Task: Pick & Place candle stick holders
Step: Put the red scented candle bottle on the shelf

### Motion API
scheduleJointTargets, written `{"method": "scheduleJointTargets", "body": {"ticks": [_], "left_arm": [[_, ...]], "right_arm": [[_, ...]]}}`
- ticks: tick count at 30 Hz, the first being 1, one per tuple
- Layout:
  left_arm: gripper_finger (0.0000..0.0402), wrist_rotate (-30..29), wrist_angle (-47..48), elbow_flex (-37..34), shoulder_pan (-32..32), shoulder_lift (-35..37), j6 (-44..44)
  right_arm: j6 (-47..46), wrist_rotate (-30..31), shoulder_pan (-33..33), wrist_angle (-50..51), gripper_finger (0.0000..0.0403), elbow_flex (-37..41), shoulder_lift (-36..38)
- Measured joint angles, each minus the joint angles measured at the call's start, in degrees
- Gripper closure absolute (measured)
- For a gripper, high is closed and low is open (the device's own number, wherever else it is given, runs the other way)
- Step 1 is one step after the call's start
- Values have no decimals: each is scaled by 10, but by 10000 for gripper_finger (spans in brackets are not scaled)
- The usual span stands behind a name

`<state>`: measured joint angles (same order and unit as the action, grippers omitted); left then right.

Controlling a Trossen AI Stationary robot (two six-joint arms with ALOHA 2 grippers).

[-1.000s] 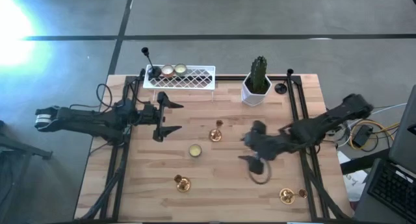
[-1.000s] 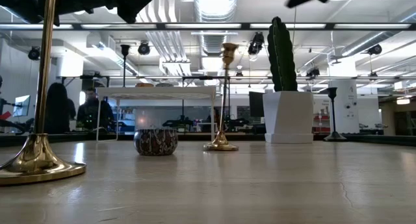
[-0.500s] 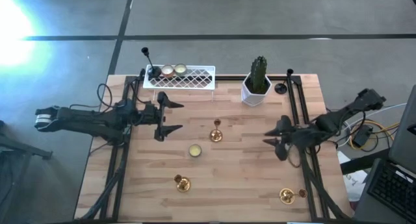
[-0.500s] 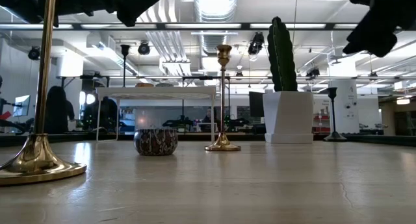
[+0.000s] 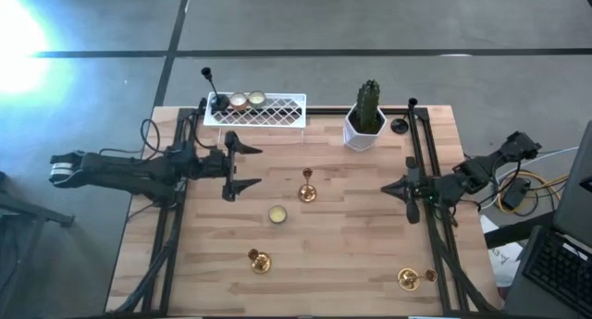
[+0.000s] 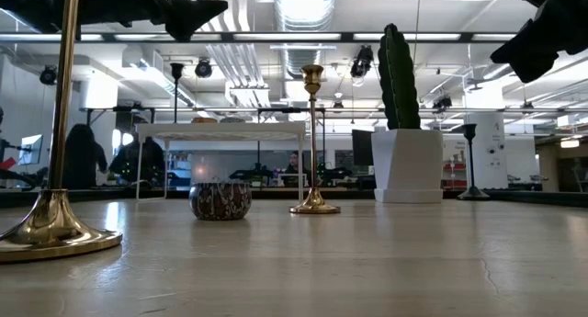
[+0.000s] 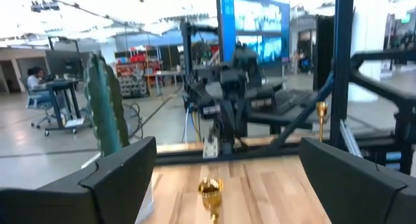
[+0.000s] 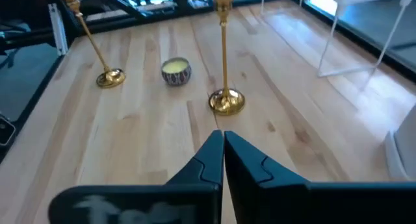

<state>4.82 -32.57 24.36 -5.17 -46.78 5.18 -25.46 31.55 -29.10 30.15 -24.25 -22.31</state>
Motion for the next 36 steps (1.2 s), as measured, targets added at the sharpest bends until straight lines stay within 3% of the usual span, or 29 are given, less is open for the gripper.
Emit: {"method": "scheduleJointTargets", "body": {"ticks": [11,21,36], "left_arm": [[21,0,131,10,0,0,-13],[21,0,324,59,0,0,-54],[21,0,557,193,0,-31,-128]], "right_arm": [[8,11,0,-4,394,2,24],[41,181,0,-21,394,37,24],[75,179,0,-21,394,79,22]]}}
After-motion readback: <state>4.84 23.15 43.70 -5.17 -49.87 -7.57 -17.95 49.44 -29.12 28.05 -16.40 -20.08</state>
